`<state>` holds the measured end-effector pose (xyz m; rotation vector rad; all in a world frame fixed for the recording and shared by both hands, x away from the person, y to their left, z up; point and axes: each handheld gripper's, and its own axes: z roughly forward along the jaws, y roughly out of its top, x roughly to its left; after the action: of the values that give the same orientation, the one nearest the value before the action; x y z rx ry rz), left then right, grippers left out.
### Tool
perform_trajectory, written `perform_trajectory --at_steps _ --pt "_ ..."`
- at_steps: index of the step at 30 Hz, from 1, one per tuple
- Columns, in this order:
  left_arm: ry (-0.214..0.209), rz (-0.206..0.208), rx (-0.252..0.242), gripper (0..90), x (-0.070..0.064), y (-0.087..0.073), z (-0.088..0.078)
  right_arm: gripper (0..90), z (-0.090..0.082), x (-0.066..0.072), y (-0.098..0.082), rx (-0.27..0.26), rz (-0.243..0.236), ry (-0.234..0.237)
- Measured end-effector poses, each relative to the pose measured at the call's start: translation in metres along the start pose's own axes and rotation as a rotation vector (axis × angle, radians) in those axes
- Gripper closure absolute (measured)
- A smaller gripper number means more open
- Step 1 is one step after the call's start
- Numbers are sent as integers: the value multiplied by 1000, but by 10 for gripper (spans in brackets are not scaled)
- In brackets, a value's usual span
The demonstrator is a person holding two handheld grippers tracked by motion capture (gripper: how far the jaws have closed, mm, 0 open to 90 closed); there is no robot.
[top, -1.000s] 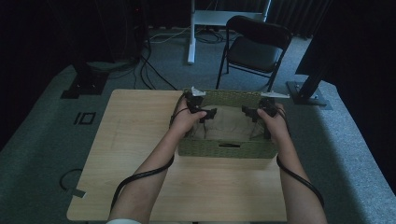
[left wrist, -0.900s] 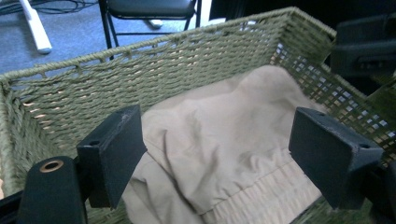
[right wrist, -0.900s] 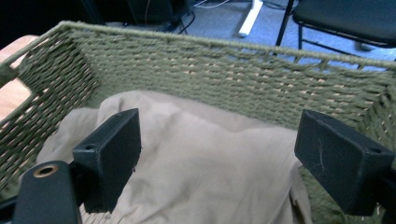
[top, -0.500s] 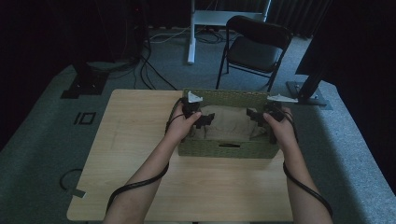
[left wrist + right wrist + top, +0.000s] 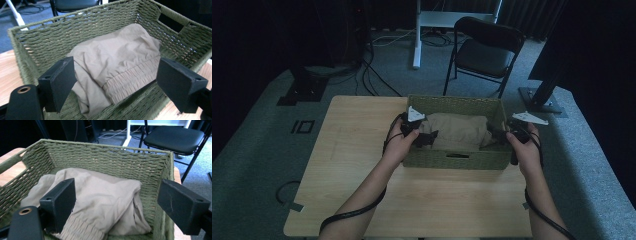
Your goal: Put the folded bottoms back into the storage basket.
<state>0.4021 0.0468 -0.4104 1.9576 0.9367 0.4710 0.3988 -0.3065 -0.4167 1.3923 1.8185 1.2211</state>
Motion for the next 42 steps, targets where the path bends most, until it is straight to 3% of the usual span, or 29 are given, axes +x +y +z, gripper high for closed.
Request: perform_trajectory --at_steps 2,4,6,8,13,17,22,25,33,42 --pt "2 22 0 159 -2 -3 -5 148 -6 1 -4 -3 -11 5" --pt "-7 -1 -9 159 -6 -6 -10 148 -13 3 -8 -11 -14 10" --pt "-10 2 -12 159 -8 -8 -13 148 -16 4 -11 -16 -16 12" --pt "-4 27 -20 159 -13 -12 -19 147 -25 7 -18 -33 -24 21" --pt "17 41 -26 159 -23 -22 -31 147 -42 13 -32 -48 -75 -7" --pt "18 69 -34 159 -32 -30 -40 147 -53 14 -46 -54 -74 -14" --pt "-14 67 -46 158 -42 -44 -50 142 -62 14 -62 -36 -73 -25" --pt "-28 57 -62 155 -48 -51 -53 140 -65 15 -71 -29 -64 -27" --pt "-50 51 -42 154 -61 -79 -54 135 -69 18 -98 10 -73 -35" --pt "-40 21 13 154 -58 -117 -49 133 -60 19 -128 64 -49 -44"
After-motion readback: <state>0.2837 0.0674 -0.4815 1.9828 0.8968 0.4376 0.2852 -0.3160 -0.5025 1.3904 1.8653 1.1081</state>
